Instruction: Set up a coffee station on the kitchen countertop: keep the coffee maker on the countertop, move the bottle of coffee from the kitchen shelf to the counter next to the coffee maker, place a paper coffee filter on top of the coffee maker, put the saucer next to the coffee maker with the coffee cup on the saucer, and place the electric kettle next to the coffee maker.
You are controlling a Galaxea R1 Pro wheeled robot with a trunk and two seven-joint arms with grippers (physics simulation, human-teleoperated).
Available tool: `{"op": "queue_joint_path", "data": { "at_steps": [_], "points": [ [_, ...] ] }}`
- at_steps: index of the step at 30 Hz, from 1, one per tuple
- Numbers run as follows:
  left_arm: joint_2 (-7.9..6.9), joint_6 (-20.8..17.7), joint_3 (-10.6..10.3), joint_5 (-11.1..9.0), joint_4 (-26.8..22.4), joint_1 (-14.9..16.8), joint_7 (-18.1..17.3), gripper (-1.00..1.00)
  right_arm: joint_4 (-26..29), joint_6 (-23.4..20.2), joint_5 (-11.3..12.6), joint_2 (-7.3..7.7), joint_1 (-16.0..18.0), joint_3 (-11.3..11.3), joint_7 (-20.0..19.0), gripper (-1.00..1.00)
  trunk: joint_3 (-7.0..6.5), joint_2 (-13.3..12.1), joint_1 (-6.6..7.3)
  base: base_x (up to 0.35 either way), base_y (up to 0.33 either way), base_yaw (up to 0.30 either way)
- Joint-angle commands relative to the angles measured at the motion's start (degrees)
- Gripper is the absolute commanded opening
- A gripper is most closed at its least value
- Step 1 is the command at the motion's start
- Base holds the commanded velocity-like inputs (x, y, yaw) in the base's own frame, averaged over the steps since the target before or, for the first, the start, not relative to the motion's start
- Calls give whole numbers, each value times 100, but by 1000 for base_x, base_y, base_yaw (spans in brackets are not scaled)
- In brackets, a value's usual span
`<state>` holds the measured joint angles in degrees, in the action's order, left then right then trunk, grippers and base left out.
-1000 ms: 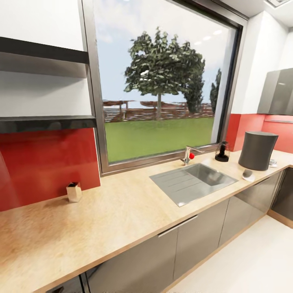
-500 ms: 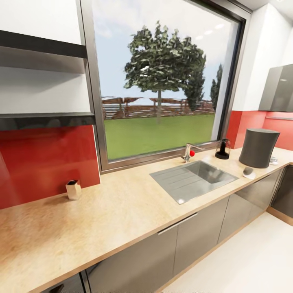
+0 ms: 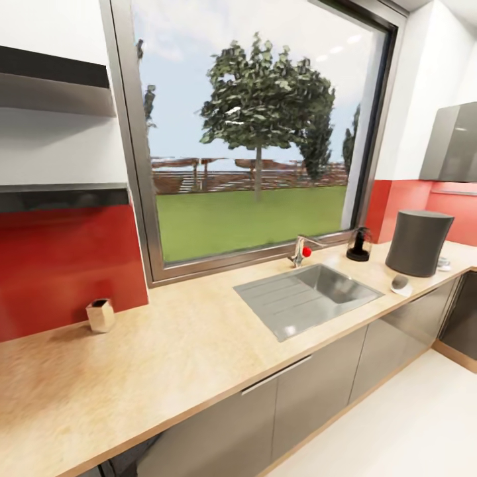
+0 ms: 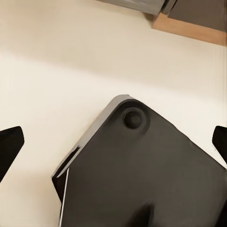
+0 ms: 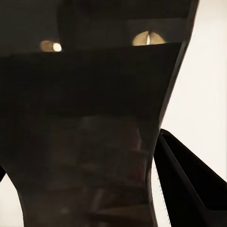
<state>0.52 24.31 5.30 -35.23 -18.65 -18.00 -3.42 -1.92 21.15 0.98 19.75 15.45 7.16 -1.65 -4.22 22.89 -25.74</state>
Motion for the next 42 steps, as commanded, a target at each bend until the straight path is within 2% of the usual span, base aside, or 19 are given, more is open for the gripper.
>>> {"op": "queue_joint_path", "data": {
  "at_steps": [1,14,33,42],
  "points": [
    [7,-2,36,-28,-7,-5,-36,100,-20,29,25,-2,6,22,-19,-100,0,3,-4,168,-253,0],
    [9,16,41,-23,6,-9,-36,100,-19,29,25,1,1,22,12,-100,16,3,-4,105,-230,163],
    [9,4,33,-19,10,-6,-36,100,-19,29,25,-7,1,22,16,-100,17,3,-4,1,-253,14],
    [9,4,32,-19,10,-8,-36,100,-19,29,25,-6,1,22,33,-100,17,3,-4,0,-295,246]
  ]
}}
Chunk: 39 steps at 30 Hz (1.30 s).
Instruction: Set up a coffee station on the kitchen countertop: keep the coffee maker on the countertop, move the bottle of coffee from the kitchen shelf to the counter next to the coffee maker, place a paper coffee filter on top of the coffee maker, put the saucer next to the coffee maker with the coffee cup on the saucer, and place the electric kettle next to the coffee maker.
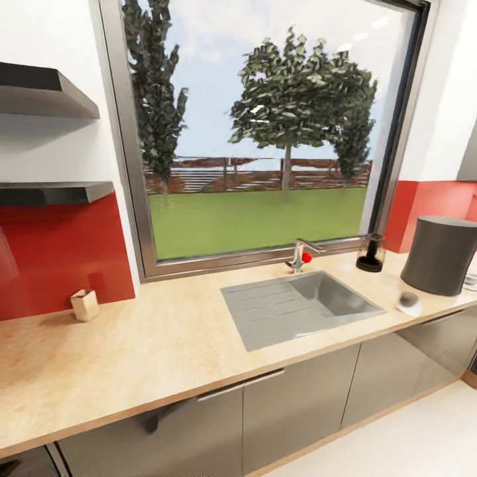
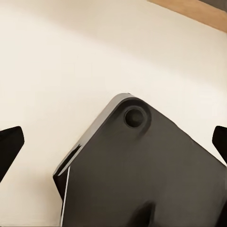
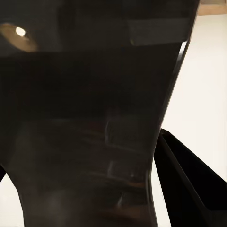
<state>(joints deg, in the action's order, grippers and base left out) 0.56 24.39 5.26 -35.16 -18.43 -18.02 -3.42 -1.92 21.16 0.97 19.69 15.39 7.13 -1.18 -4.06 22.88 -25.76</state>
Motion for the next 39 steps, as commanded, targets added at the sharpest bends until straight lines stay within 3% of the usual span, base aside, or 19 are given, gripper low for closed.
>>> {"op": "queue_joint_path", "data": {
  "at_steps": [1,18,39],
  "points": [
    [6,-5,37,-26,-11,-4,-36,100,-19,28,26,1,8,25,-14,-100,1,4,-2,0,-295,288],
    [6,-5,37,-26,-11,-5,-36,100,-19,30,26,9,8,25,-14,-100,26,4,-2,0,-295,274],
    [6,-4,37,-26,-11,-3,-36,100,-19,37,26,1,1,25,-14,-100,30,4,-2,0,-296,15]
  ]
}}
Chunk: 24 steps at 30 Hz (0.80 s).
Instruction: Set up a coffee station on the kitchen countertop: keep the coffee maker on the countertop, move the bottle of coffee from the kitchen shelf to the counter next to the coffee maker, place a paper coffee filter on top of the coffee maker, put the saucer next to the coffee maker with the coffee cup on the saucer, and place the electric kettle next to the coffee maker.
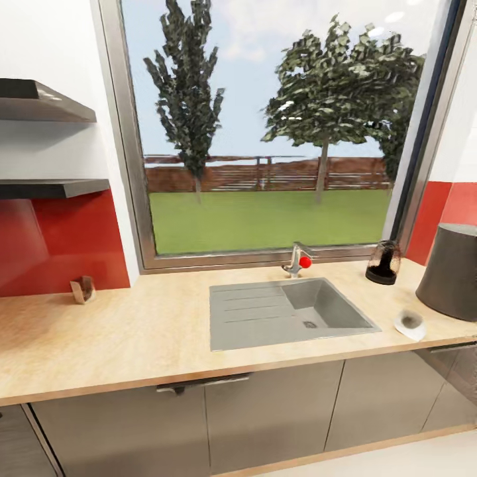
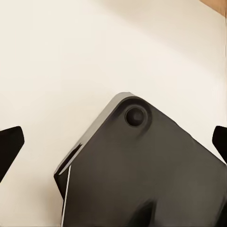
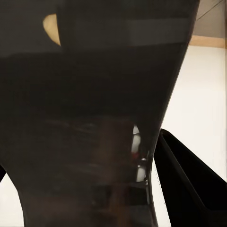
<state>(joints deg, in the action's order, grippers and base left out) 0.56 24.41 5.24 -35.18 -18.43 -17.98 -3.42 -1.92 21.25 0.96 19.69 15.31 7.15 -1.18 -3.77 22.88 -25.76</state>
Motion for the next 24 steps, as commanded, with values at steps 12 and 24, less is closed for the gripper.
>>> {"op": "queue_joint_path", "data": {
  "at_steps": [12,24],
  "points": [
    [6,-6,38,-23,-12,-8,-36,100,-19,28,27,-7,-1,24,-14,-100,1,4,-2,0,-298,0],
    [39,-6,31,-19,-12,-7,-36,100,-19,28,27,-1,-1,24,-14,-100,1,4,-2,0,-298,0]
  ]
}}
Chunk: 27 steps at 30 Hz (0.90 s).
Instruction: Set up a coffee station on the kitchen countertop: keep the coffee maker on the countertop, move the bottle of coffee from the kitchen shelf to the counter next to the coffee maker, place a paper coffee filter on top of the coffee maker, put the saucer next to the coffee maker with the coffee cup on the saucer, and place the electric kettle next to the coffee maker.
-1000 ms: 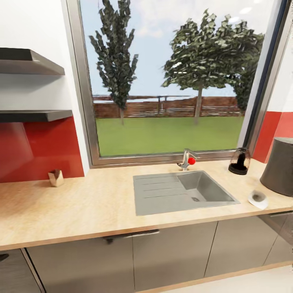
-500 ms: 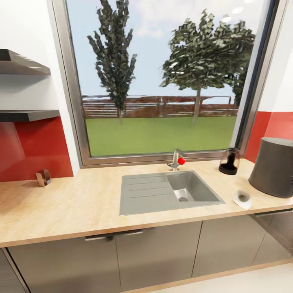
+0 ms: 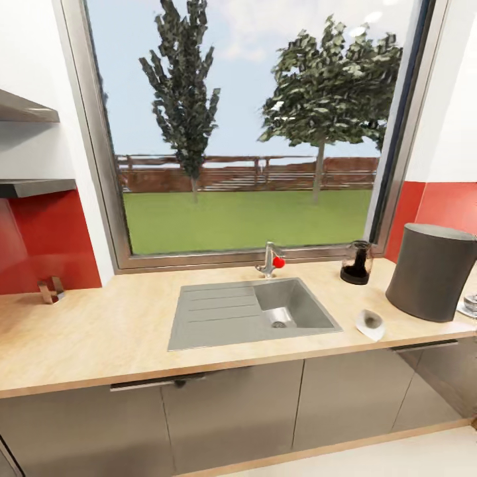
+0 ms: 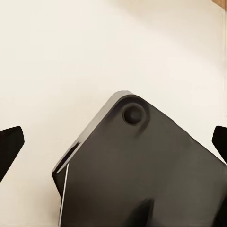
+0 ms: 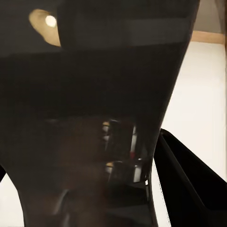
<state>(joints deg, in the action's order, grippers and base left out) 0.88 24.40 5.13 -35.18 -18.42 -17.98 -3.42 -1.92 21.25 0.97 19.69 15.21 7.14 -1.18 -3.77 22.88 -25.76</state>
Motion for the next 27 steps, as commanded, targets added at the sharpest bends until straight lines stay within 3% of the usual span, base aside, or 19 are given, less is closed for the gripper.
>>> {"op": "queue_joint_path", "data": {
  "at_steps": [1,10,21,27],
  "points": [
    [7,-6,43,-18,-12,-9,-36,100,-19,28,27,0,8,24,-14,-100,1,4,-2,0,-298,0],
    [9,2,42,-18,-12,-6,-36,100,-19,28,27,3,8,24,-14,-100,1,4,-2,0,-298,13],
    [9,3,42,-16,-12,-9,-36,100,-19,28,27,4,8,24,-14,-100,1,4,-2,0,-298,243],
    [9,3,41,-19,-12,-8,-36,100,-19,28,27,3,8,24,-14,-100,1,4,-2,0,-297,65]
  ]
}}
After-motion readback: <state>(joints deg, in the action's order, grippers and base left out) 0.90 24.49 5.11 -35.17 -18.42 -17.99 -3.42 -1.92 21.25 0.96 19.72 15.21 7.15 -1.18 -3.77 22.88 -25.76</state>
